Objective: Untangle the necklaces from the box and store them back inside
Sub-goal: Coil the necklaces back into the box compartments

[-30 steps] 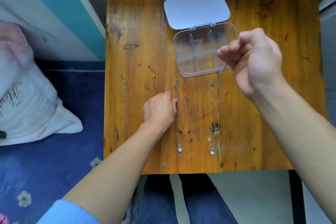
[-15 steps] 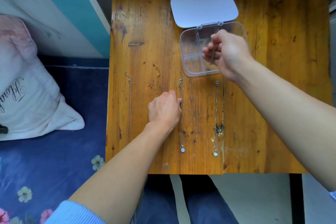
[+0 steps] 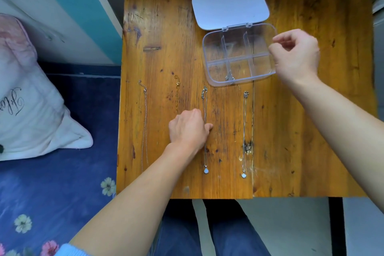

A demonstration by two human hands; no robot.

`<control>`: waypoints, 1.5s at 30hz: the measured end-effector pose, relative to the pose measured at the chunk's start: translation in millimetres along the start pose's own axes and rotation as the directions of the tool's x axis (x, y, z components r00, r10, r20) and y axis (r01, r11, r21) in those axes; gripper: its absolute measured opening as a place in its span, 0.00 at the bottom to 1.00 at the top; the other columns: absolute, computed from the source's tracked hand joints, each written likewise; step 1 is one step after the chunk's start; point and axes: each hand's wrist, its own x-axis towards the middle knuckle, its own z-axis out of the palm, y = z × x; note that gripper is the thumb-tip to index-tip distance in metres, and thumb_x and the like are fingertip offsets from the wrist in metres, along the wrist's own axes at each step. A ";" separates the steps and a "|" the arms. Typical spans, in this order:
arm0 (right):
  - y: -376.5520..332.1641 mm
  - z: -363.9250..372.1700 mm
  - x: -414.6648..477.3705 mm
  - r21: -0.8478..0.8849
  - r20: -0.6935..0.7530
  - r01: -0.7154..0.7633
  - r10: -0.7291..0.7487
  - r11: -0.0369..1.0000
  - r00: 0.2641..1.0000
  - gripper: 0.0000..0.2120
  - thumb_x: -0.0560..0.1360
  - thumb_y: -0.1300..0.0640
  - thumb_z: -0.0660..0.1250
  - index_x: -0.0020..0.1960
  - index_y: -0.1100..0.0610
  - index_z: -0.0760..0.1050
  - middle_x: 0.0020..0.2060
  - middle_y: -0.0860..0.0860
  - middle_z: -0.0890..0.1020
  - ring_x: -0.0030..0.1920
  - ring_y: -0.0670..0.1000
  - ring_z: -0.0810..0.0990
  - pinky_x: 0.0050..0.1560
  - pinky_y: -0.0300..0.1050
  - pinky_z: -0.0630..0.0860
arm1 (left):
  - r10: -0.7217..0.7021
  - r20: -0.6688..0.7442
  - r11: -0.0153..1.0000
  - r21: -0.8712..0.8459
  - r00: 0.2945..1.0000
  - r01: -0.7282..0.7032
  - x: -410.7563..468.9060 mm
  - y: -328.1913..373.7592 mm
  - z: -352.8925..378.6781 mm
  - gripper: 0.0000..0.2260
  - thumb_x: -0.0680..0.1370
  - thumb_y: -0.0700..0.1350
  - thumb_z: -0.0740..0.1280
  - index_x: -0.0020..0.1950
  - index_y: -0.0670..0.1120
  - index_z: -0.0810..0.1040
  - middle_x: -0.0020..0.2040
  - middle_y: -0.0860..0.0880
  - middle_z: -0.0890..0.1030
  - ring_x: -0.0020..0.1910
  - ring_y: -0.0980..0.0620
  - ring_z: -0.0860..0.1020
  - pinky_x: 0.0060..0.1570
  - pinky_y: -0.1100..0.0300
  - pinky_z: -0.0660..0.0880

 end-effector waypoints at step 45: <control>48.0 16.0 -5.0 -0.076 0.124 -0.154 0.162 0.985 0.979 0.12 0.76 0.56 0.63 0.56 0.57 0.80 0.52 0.59 0.83 0.55 0.61 0.78 0.54 0.49 0.73 | -0.066 0.082 0.995 -0.067 0.995 0.071 -7.7 16.6 0.8 0.06 0.72 0.47 0.69 0.41 0.44 0.77 0.37 0.48 0.78 0.39 0.43 0.77 0.38 0.55 0.71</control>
